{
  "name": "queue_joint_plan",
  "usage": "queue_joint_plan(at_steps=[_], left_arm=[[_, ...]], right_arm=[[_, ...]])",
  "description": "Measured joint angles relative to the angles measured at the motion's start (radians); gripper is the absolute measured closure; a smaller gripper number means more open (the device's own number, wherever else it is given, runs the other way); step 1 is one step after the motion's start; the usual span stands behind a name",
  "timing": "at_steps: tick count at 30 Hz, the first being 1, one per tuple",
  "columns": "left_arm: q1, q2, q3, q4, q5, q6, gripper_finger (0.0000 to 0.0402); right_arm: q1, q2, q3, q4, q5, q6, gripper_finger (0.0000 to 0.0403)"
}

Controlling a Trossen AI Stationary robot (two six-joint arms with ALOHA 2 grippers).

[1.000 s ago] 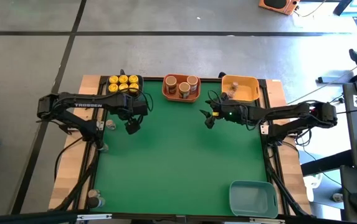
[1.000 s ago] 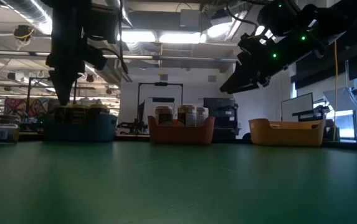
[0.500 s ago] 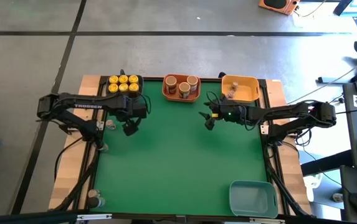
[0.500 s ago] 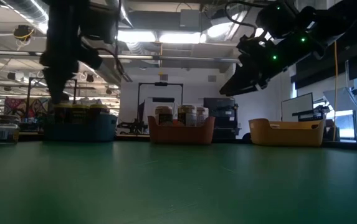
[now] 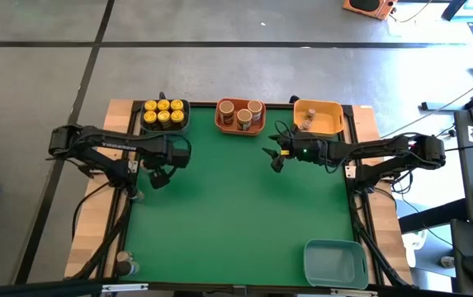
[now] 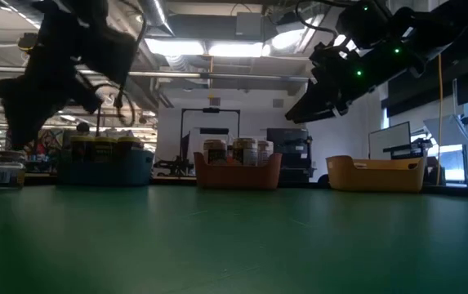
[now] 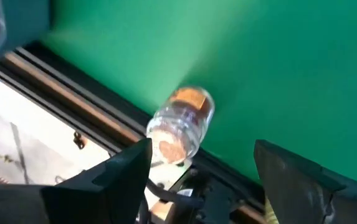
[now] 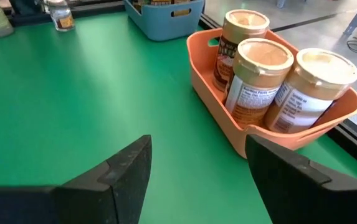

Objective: Sort spices by type
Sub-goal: Put the brown seasoning bottle into the yellow bin

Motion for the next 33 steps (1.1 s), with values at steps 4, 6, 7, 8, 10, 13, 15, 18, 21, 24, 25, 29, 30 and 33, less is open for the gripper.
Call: queue_joint_plan(at_steps=[4, 6, 7, 8, 10, 13, 15, 18, 21, 24, 25, 29, 30, 33], left_arm=[[0.035, 0.0, -0.059, -0.001, 0.022, 0.024, 0.0123], [0.06, 0.0, -0.078, -0.001, 0.026, 0.033, 0.0123], [0.073, 0.0, -0.085, 0.001, 0.025, 0.041, 0.0123], [0.086, 0.0, -0.092, 0.0, 0.025, 0.045, 0.0123], [0.108, 0.0, -0.104, 0.008, 0.024, 0.058, 0.0123], [0.13, 0.0, -0.107, 0.055, 0.024, 0.072, 0.0123], [0.142, 0.003, -0.112, 0.089, 0.024, 0.073, 0.0123], [0.167, 0.025, -0.135, 0.112, 0.025, 0.095, 0.0123], [0.184, 0.05, -0.137, 0.116, 0.049, 0.097, 0.0123], [0.183, 0.072, -0.137, 0.129, 0.053, 0.102, 0.0127], [0.184, 0.08, -0.136, 0.129, 0.061, 0.108, 0.013], [0.183, 0.112, -0.136, 0.132, 0.07, 0.117, 0.0162], [0.183, 0.118, -0.136, 0.136, 0.07, 0.116, 0.0172], [0.179, 0.133, -0.134, 0.135, 0.075, 0.114, 0.0203]], right_arm=[[0.0, 0.0, 0.0, 0.026, 0.0, 0.0, 0.0145], [0.0, 0.0, 0.0, 0.037, 0.0, 0.0, 0.0145], [0.0, 0.0, 0.0, 0.045, 0.0, 0.0, 0.0145], [0.0, 0.0, 0.0, 0.052, 0.0, 0.0, 0.0145], [0.0, 0.0, 0.0, 0.058, -0.004, 0.0, 0.0145], [0.0, 0.0, 0.0, 0.069, -0.037, 0.0, 0.0145], [0.0, 0.0, 0.0, 0.069, -0.046, 0.0, 0.0145], [0.0, 0.0, 0.0, 0.069, -0.053, 0.0, 0.0145], [0.0, 0.0, 0.0, 0.067, -0.054, 0.0, 0.0145], [0.0, 0.0, 0.0, 0.066, -0.059, 0.0, 0.0145], [0.0, 0.0, 0.0, 0.066, -0.059, 0.0, 0.0145], [0.0, 0.0, 0.0, 0.065, -0.06, 0.0, 0.0145], [0.0, 0.0, 0.0, 0.065, -0.06, 0.0, 0.0145], [0.0, 0.0, 0.0, 0.064, -0.06, -0.005, 0.0145]])
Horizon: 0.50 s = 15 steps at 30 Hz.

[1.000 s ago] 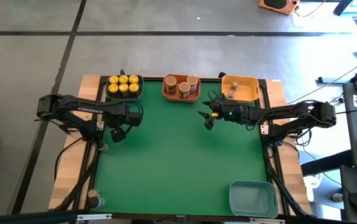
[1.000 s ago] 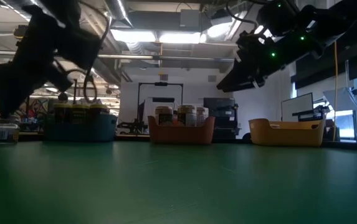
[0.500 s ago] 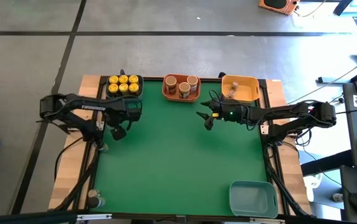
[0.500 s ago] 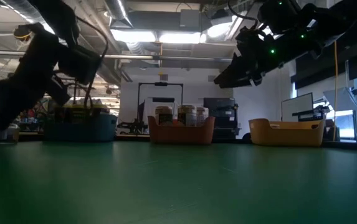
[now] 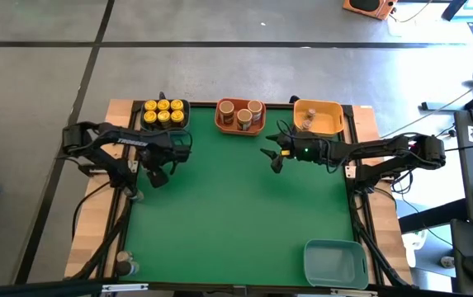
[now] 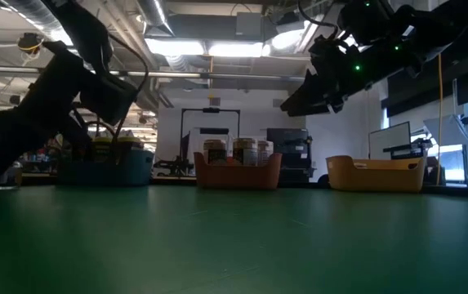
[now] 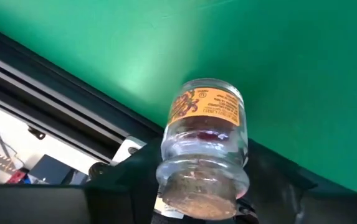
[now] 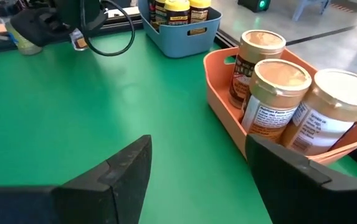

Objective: Sort spices by type
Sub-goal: Put the brown seasoning bottle into the yellow bin

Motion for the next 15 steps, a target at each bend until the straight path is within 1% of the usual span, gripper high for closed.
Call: queue_joint_plan(at_steps=[2, 7, 12, 15], left_arm=[[-0.008, 0.006, 0.005, -0.001, -0.001, 0.006, 0.0216], [-0.033, 0.006, 0.007, 0.023, -0.011, 0.032, 0.0217], [-0.048, 0.006, 0.018, 0.036, -0.012, 0.025, 0.0199], [-0.055, 0.006, 0.034, 0.052, -0.008, 0.036, 0.0198]], right_arm=[[0.0, 0.0, 0.0, 0.001, 0.0, -0.023, 0.0145], [0.0, 0.0, 0.0, 0.002, -0.001, -0.051, 0.0146], [-0.001, 0.0, 0.0, 0.002, -0.001, -0.054, 0.0145], [-0.001, 0.0, 0.0, 0.001, -0.001, -0.058, 0.0145]])
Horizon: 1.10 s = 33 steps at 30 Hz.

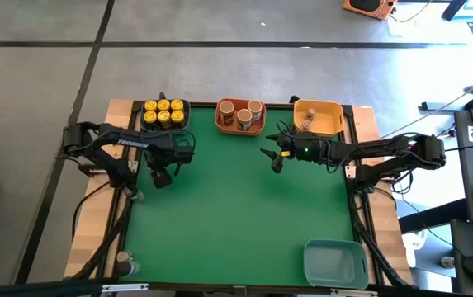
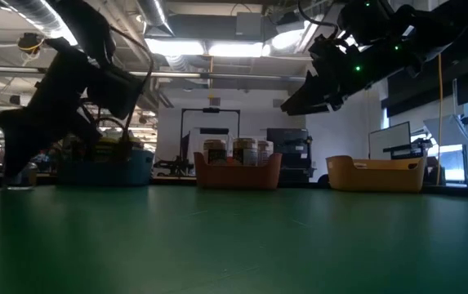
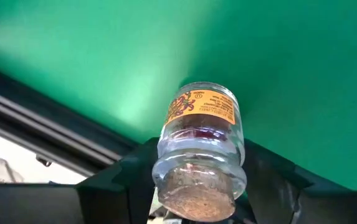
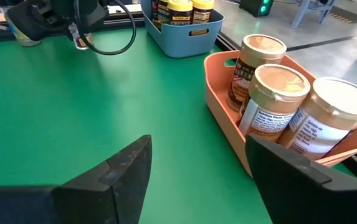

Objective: Sort spices by type
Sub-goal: Put the brown seasoning bottle into the yellow bin

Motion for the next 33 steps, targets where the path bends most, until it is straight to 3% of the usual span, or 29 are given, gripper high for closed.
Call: queue_joint_plan(at_steps=[15, 33], left_arm=[[-0.013, 0.0, 0.039, 0.082, 0.001, 0.026, 0.0203], [-0.133, 0.039, 0.191, 0.365, 0.019, 0.049, 0.0202]], right_arm=[[0.0, 0.004, 0.0, -0.006, 0.0, 0.009, 0.0145], [0.0, 0.005, 0.001, -0.004, -0.033, 0.01, 0.0146]])
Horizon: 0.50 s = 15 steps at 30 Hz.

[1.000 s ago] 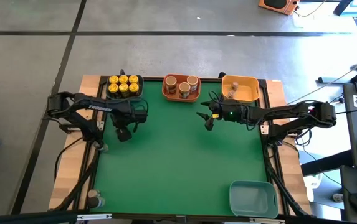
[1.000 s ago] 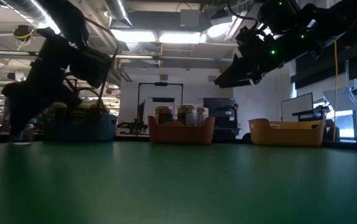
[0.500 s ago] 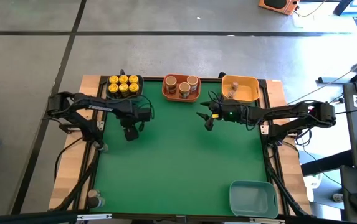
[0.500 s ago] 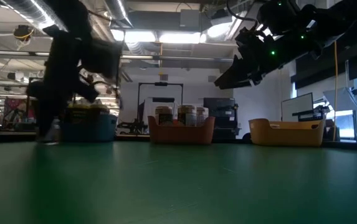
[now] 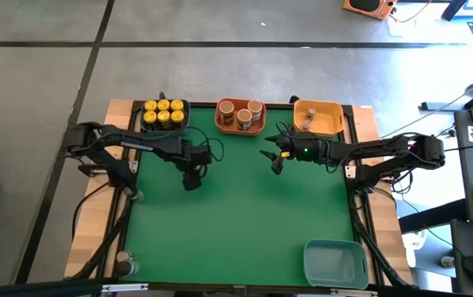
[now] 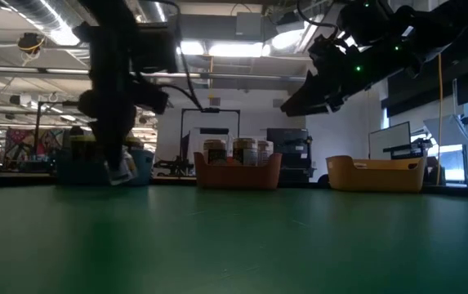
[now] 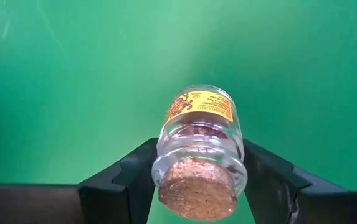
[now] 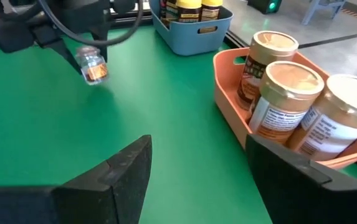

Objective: Sort spices by type
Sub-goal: Put the brown seasoning bottle into the yellow bin

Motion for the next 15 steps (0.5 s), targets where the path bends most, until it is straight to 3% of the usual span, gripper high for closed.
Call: queue_joint_plan(at_steps=[15], left_arm=[[-0.04, 0.37, 0.391, -0.031, 0.004, 0.146, 0.0201]], right_arm=[[0.0, 0.001, 0.0, -0.078, 0.0, 0.006, 0.0146]])
